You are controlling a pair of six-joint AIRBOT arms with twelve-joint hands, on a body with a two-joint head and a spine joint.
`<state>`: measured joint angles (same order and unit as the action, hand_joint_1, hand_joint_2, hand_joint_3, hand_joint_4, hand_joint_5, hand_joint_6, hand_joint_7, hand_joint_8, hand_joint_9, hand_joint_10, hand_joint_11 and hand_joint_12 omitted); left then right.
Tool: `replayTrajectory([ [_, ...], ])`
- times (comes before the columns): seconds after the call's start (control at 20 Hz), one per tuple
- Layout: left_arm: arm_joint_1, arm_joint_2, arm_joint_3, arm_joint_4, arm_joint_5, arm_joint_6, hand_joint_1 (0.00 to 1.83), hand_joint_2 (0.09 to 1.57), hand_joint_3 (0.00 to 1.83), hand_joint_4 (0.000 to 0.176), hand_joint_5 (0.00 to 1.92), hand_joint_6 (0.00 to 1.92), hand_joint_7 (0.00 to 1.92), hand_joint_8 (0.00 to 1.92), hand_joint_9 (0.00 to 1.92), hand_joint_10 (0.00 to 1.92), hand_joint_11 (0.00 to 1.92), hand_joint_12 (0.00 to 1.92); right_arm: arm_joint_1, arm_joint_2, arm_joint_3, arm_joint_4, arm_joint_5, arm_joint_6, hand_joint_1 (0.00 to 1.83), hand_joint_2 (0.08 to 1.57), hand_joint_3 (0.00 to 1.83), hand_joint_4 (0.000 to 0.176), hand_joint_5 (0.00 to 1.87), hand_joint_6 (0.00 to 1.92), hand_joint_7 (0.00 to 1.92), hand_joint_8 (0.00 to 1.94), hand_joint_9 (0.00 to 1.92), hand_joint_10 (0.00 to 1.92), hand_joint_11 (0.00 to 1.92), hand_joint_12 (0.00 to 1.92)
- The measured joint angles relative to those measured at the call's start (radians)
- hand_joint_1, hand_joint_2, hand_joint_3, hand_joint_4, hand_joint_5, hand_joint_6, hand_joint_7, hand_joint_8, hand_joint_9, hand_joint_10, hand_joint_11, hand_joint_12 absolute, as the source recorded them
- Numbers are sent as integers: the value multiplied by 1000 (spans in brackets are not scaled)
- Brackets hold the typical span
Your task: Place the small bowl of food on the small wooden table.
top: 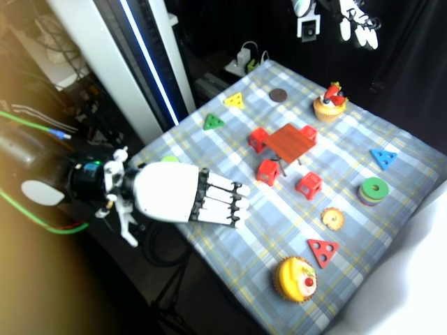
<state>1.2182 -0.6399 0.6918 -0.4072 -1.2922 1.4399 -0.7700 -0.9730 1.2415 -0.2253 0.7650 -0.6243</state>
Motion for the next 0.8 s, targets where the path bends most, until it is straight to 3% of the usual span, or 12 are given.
replayTrajectory([
  [0.05,0,0,0,0,0,0,145,1206,0,176,351,1,242,0,132,0,0,243,0,-3,6,-2,-1,2,965,982,0,22,480,0,641,1,670,5,484,408],
  [0.1,0,0,0,0,0,0,144,1207,0,176,352,1,247,3,140,3,0,241,0,-6,11,1,-6,6,966,995,1,0,578,10,692,5,712,5,480,484],
  [0.35,0,0,6,0,5,-1,138,1205,0,173,335,2,245,1,126,1,0,199,27,-25,16,-43,-42,11,964,995,0,0,729,0,763,0,740,0,358,768],
  [0.45,0,0,6,2,6,-2,162,1200,0,166,346,6,259,5,142,6,7,200,37,-32,18,-55,-46,11,940,995,1,0,794,21,829,21,790,21,380,793],
  [0.6,0,0,6,-2,6,-2,130,1203,1,172,333,0,265,4,141,3,3,217,40,-31,20,-60,-52,12,989,1003,0,0,888,12,915,8,863,19,387,900],
  [0.7,0,0,6,0,6,-4,130,1204,1,163,336,1,272,4,142,2,1,226,40,-31,22,-58,-56,17,1063,1008,0,0,964,17,981,9,936,27,490,936],
  [0.75,0,0,6,0,6,-4,128,1203,0,166,337,1,279,6,146,3,4,229,40,-31,23,-56,-56,18,1124,1051,6,0,1059,642,1015,7,991,20,558,965],
  [0.8,0,0,6,0,6,-4,110,1207,2,167,328,1,283,6,151,4,12,238,40,-31,23,-56,-56,19,1138,1080,6,0,1027,854,1044,10,1026,23,589,962],
])
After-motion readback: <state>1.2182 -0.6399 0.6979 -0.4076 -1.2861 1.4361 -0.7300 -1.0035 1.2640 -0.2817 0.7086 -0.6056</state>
